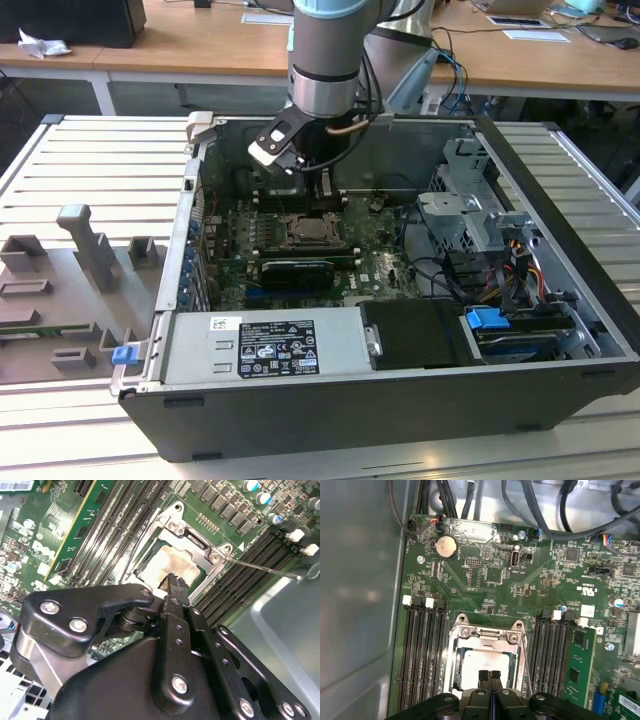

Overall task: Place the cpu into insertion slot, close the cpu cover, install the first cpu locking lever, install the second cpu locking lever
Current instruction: 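Install the first cpu locking lever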

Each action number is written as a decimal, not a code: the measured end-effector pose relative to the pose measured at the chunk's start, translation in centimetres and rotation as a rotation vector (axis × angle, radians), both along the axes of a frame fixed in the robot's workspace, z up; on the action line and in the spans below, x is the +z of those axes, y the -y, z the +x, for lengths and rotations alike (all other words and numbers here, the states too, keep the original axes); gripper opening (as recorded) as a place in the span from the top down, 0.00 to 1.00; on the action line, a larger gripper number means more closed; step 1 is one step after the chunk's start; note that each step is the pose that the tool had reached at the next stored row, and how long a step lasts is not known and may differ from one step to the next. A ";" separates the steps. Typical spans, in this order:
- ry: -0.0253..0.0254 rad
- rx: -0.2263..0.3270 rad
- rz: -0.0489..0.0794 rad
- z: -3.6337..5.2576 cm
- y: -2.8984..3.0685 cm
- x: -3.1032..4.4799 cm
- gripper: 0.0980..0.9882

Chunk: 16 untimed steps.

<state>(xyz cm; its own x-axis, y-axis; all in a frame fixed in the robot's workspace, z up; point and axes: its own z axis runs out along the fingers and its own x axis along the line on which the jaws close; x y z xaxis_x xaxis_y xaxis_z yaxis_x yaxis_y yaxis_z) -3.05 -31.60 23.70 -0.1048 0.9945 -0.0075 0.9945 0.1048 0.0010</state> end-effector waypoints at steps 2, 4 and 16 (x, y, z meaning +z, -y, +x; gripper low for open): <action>0.0000 0.000 -0.004 0.00 -0.01 0.75 0.99; -0.0001 0.000 -0.008 0.00 -0.01 1.67 0.99; 0.0008 0.071 -0.024 0.00 -0.02 3.66 0.99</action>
